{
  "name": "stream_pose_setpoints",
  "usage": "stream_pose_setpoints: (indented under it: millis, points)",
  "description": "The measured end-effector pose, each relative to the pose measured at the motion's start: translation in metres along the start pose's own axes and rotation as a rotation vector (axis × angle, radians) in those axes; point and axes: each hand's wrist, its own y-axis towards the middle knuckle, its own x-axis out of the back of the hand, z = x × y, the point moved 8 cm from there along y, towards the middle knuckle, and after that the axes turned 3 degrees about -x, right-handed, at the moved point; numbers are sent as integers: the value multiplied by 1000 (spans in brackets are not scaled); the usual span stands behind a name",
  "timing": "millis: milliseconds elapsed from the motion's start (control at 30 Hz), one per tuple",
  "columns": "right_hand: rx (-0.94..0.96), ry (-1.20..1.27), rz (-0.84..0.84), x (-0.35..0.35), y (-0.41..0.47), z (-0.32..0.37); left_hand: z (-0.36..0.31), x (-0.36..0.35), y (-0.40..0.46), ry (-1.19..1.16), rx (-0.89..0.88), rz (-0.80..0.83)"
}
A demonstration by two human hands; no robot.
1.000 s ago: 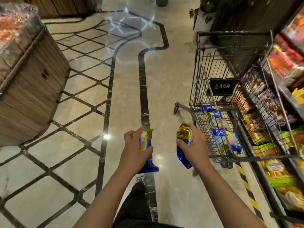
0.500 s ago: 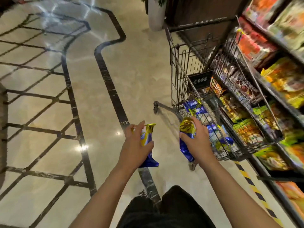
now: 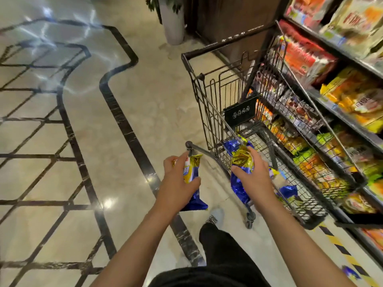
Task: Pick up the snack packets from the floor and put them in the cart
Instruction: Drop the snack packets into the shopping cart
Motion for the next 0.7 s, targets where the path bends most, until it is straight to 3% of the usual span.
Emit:
stream_pose_setpoints:
  millis: [367, 700]
  points:
    - [-42, 114, -79, 79, 137, 25, -107, -44, 139, 37, -175, 69]
    - [-246, 263, -286, 128, 191, -21, -157, -121, 257, 119, -310, 299]
